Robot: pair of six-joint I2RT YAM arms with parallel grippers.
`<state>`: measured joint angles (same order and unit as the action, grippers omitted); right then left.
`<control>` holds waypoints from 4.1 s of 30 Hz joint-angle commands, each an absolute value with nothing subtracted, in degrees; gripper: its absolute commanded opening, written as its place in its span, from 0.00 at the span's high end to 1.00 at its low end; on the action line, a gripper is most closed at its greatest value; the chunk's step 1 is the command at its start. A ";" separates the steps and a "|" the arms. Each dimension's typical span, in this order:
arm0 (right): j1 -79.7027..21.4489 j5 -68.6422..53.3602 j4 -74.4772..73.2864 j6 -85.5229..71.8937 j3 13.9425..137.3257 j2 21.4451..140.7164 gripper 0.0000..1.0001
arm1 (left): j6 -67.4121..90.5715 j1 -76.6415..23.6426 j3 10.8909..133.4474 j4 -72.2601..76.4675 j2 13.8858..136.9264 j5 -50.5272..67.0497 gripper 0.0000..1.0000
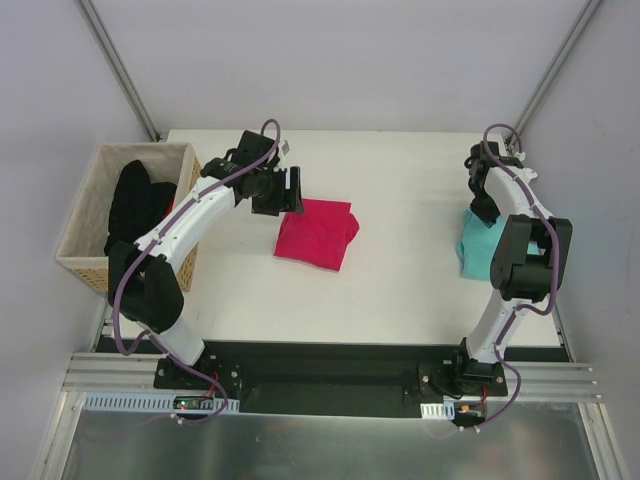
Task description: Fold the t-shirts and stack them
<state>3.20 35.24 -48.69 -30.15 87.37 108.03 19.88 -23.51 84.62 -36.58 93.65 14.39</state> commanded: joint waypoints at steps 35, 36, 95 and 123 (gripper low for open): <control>5.10 38.67 -50.80 -36.30 84.55 107.49 0.99 | 18.37 -19.69 85.25 -37.00 94.74 15.82 0.30; 5.10 38.93 -50.89 -36.82 84.46 107.49 0.99 | 18.11 -19.51 85.34 -36.91 94.83 15.99 0.30; 5.54 35.51 -51.77 -38.41 86.31 111.36 0.99 | 16.26 -12.22 85.34 -38.67 93.52 17.84 0.29; 5.62 32.17 -50.01 -39.46 84.02 111.00 0.99 | 16.35 -11.60 83.67 -38.76 91.76 17.67 0.29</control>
